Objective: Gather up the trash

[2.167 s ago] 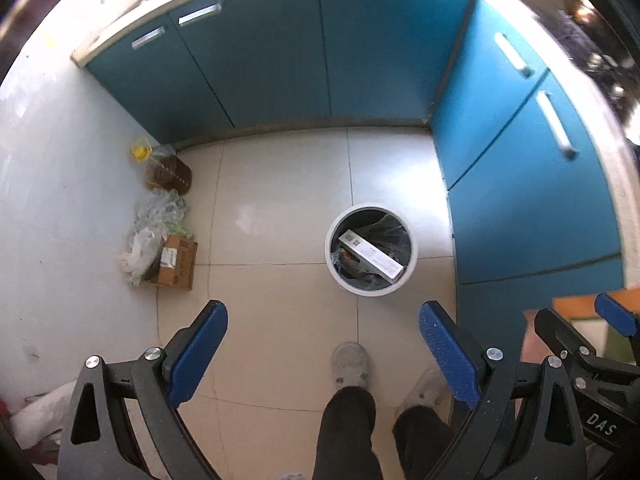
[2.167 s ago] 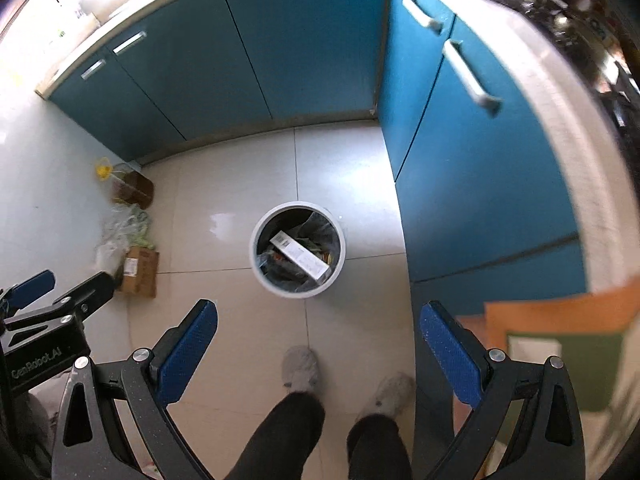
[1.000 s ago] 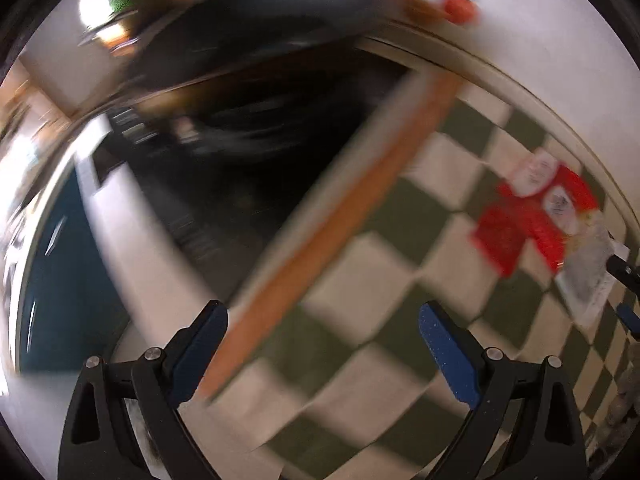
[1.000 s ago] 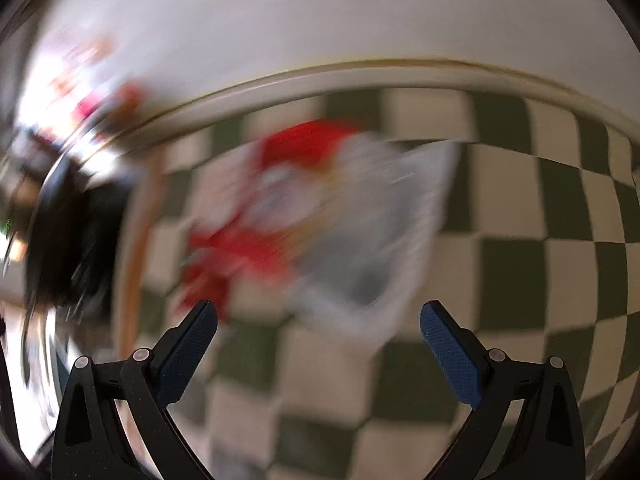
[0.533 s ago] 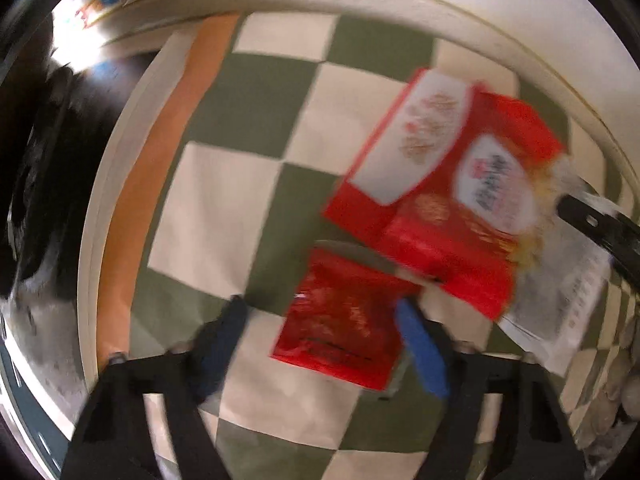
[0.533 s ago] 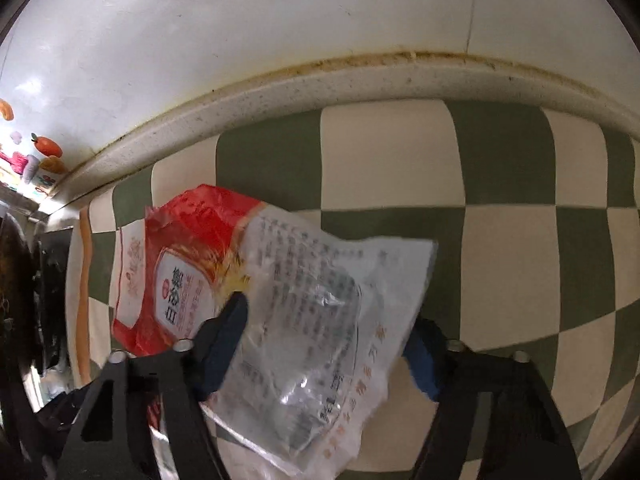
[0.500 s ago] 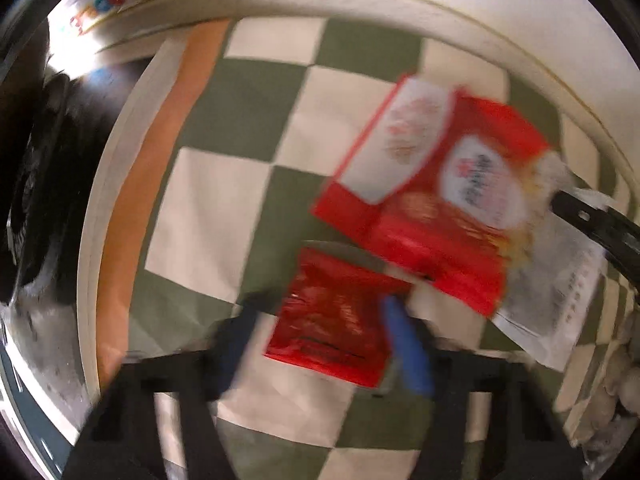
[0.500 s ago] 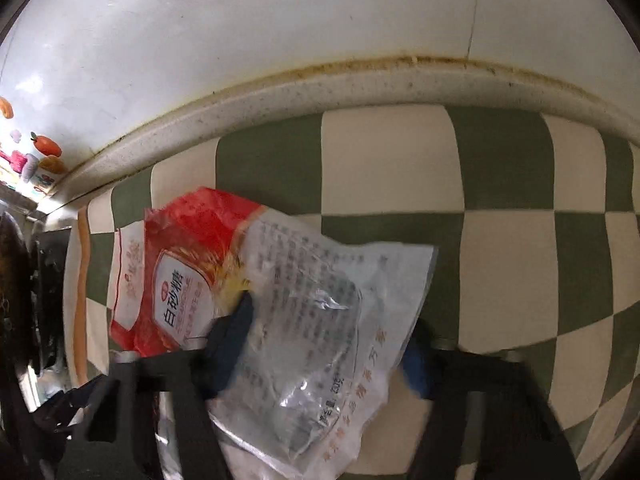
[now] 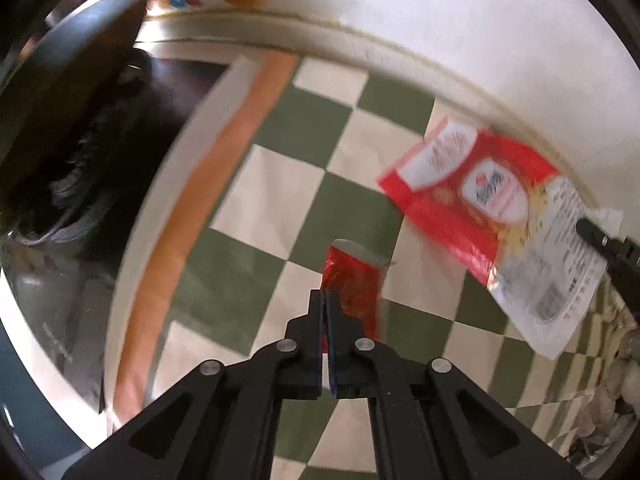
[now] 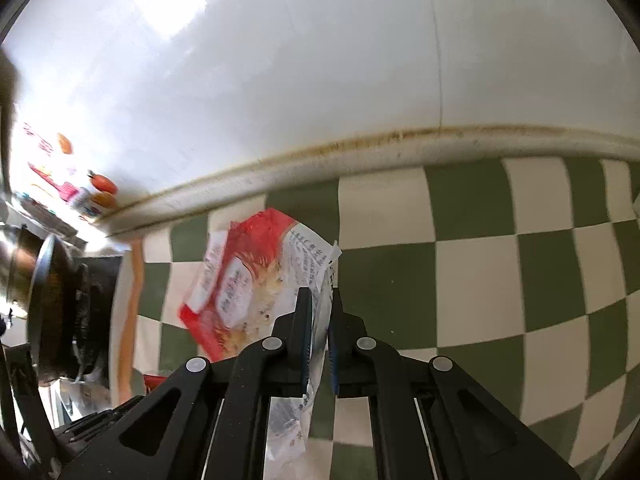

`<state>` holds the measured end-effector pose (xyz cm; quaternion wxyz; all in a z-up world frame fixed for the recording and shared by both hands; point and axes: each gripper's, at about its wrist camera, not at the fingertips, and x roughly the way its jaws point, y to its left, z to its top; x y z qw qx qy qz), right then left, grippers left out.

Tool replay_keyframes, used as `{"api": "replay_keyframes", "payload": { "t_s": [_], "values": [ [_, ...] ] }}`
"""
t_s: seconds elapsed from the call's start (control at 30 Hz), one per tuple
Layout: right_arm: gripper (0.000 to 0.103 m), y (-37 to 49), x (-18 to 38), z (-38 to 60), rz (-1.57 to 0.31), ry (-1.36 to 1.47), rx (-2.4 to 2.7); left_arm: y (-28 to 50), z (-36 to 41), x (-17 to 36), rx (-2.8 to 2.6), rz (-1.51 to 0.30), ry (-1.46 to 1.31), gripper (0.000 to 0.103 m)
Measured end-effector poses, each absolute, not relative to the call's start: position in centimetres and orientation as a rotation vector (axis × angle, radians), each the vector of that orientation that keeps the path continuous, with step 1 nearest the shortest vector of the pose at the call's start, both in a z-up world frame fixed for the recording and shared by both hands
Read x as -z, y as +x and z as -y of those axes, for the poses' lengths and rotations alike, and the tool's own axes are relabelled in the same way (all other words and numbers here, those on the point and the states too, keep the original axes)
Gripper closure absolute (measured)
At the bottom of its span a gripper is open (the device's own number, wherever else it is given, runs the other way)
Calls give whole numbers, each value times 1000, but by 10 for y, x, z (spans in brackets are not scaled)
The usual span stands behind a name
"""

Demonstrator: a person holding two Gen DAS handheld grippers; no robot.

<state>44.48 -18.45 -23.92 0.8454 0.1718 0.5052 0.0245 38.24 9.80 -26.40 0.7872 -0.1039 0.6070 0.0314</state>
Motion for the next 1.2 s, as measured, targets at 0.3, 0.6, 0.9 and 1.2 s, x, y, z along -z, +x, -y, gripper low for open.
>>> {"api": "replay_keyframes", "payload": {
  "t_s": [0.3,0.6,0.9,1.2],
  "values": [
    [98,396,174,138,-1008,306,-201,320,-175,203,-153,-1166,-297,103],
    [98,329,135,29,-1003,225,-452,224,-261,162,-309,-1072,-360,103],
    [98,278,148,-49,-1013,177,-514,162,-332,209,-306,-1086,-595,101],
    [98,319,195,36,-1039,219,-245,202,-300,310,-106,-1230,-699,68]
  ]
}}
